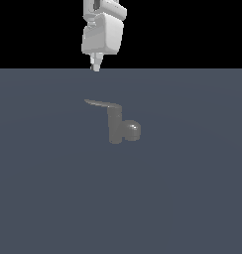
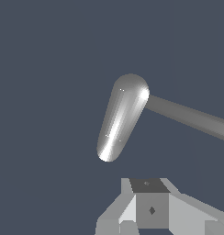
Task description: Turn on the faucet by rotating a designated handle.
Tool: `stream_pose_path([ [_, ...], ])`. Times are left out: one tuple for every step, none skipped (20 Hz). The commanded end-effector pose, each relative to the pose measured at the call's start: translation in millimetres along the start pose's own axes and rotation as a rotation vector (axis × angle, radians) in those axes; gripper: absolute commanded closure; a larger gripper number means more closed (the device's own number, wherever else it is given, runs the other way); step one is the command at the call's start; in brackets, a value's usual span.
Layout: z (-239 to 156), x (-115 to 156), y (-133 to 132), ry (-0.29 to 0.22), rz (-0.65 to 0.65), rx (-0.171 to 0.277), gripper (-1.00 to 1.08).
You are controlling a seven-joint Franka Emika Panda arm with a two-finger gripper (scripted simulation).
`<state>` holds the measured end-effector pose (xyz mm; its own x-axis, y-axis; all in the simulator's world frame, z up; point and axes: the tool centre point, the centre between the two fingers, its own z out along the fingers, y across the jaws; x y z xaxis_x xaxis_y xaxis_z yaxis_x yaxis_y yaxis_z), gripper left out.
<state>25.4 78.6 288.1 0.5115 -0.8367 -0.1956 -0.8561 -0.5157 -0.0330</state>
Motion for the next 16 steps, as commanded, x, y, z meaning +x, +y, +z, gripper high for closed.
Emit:
stream_pose_path([
  [19.2,5.2,-13.5,0.021,0.068,-0.005,1.08],
  [26.7,7.2,-18.5,0.031,0.093,-0.007,1.08],
  [34.2,9.2,-23.4,0.042,0.119,-0.008,1.08],
  [41.7,11.1,-28.2,0.053,0.144,-0.010,1.08],
  [49.1,12.9,-32.9,0.065,0.169,-0.010,1.08],
  [56.1,14.6,-37.3,0.077,0.192,-0.011,1.08],
  [62.6,16.2,-41.4,0.089,0.213,-0.011,1.08],
  [68.8,17.6,-45.2,0.100,0.233,-0.011,1.08],
  [74.5,18.8,-48.7,0.111,0.251,-0.010,1.08],
  [79.8,20.0,-51.9,0.122,0.268,-0.009,1.08],
  [84.8,21.0,-54.9,0.132,0.284,-0.008,1.08],
  [89.3,21.9,-57.6,0.142,0.298,-0.007,1.08],
  [93.4,22.7,-60.1,0.151,0.311,-0.006,1.08],
  [97.1,23.4,-62.4,0.159,0.322,-0.005,1.08],
  [100.5,24.1,-64.4,0.167,0.332,-0.003,1.08],
  [103.5,24.6,-66.2,0.174,0.342,-0.002,1.08],
])
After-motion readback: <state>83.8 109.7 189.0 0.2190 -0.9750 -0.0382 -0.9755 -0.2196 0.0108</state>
